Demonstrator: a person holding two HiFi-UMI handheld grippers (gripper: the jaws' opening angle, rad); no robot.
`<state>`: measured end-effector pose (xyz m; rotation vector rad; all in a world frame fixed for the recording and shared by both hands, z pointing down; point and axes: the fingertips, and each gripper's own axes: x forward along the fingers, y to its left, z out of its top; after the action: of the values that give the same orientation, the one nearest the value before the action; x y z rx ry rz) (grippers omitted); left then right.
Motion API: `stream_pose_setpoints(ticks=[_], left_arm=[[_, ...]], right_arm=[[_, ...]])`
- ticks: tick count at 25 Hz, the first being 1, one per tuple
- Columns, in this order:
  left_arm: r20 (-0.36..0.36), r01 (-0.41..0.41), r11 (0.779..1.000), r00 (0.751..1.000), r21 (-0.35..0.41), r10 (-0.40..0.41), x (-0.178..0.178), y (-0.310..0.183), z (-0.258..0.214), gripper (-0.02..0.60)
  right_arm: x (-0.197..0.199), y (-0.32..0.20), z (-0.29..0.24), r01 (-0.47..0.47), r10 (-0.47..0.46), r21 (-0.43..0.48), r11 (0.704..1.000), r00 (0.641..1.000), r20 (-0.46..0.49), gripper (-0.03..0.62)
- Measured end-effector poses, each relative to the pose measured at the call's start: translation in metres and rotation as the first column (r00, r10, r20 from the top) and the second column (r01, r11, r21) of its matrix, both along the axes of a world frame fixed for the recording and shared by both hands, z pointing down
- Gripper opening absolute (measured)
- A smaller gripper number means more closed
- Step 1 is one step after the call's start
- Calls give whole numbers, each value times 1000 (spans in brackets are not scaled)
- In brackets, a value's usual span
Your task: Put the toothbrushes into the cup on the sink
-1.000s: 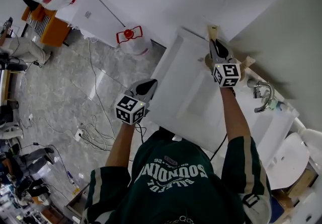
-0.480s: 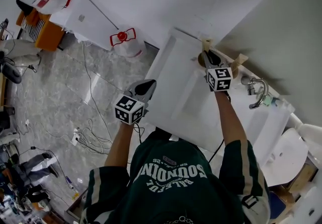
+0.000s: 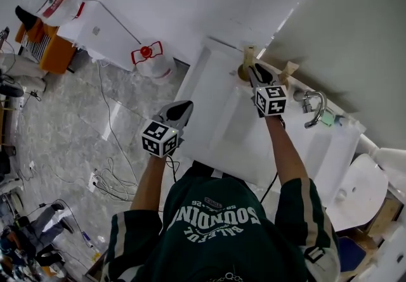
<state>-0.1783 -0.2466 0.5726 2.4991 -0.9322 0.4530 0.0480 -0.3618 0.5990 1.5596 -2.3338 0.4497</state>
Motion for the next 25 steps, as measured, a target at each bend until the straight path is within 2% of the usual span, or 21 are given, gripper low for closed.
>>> stream_pose_setpoints(ticks=[7,11,15,20,25], left_arm=[[-15,-46,998,999,35,46,27,8,-16,51],[-24,-90,994,995,57,92,50,11,-25,51],[-36,-142,986,989,85,145,84,17,-37,51],[-52,-208,971,975,114,215,134,29,-49,51],[-58,-274,951,957,141,284,180,41,-57,51]], right_arm=[[14,35,-39,-52,52,54,997,999,1,79],[25,61,-67,-88,88,94,992,996,8,51],[46,95,-87,-124,124,139,982,992,14,5],[82,144,-112,-178,175,179,968,984,33,3],[125,197,-137,-257,254,222,940,966,44,3]])
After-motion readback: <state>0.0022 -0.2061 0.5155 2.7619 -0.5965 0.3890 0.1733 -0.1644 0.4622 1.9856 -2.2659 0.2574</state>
